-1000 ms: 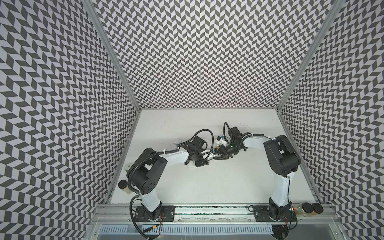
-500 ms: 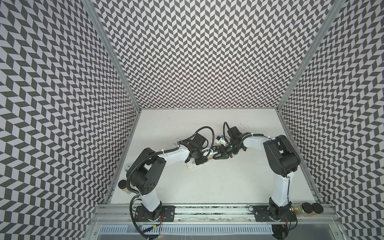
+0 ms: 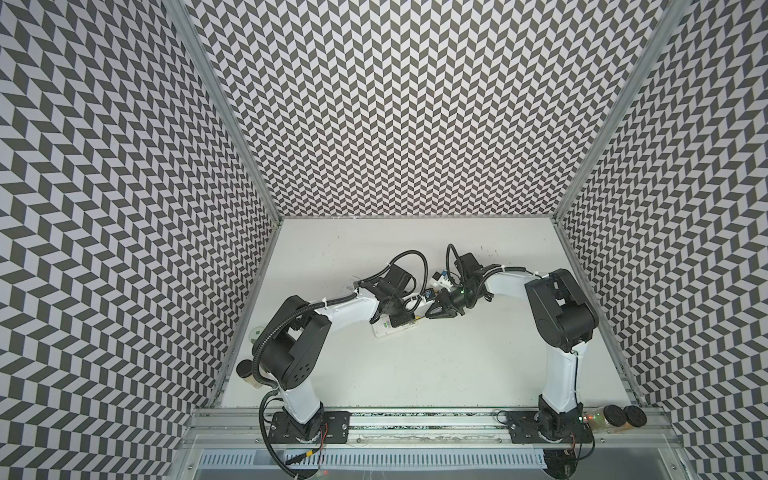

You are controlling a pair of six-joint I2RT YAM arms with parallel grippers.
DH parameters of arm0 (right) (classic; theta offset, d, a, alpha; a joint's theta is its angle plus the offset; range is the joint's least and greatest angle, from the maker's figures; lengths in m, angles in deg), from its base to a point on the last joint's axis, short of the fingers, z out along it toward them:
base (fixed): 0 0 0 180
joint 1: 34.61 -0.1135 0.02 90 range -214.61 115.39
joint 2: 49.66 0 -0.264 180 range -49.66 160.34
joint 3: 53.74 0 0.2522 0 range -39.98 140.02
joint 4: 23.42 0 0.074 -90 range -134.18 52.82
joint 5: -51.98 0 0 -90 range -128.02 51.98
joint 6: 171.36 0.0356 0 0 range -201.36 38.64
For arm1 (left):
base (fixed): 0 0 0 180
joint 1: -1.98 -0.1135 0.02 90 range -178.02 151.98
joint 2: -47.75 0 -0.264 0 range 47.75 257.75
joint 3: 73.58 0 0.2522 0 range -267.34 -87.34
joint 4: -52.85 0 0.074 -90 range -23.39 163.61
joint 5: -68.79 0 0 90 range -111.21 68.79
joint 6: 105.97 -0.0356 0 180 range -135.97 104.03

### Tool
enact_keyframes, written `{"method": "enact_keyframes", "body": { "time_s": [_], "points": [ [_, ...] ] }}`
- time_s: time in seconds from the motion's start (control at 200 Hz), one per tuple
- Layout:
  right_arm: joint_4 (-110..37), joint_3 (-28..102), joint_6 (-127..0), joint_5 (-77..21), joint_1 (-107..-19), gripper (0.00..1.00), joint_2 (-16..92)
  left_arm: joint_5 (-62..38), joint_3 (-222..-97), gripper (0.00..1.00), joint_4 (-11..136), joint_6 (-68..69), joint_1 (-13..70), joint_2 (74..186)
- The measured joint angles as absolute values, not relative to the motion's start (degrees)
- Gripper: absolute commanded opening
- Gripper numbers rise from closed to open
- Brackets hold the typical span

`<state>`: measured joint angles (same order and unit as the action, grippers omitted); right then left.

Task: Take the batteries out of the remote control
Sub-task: 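Close the left gripper on the raised end of the yellow battery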

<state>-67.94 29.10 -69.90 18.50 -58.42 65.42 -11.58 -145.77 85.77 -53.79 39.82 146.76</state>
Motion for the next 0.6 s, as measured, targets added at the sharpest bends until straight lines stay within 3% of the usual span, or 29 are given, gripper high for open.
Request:
{"method": "enact_keyframes", "body": {
  "time_s": [0.165, 0.36, 0.601],
  "points": [
    [-67.99, 29.12, -69.83, 18.54, -58.42, 0.0, 65.45, -11.74, -145.75, 0.48, 85.28, -54.54, 39.82, 146.76],
    [-67.97, 29.12, -69.75, 18.52, -58.21, 0.0, 65.45, -12.66, -145.66, 0.59, 84.26, -56.99, 39.87, 146.89],
    [-67.94, 29.05, -69.75, 18.52, -58.08, 0.0, 65.45, -13.2, -144.94, 0.57, 84.1, -59.32, 39.89, 147.61]
  ]
}}
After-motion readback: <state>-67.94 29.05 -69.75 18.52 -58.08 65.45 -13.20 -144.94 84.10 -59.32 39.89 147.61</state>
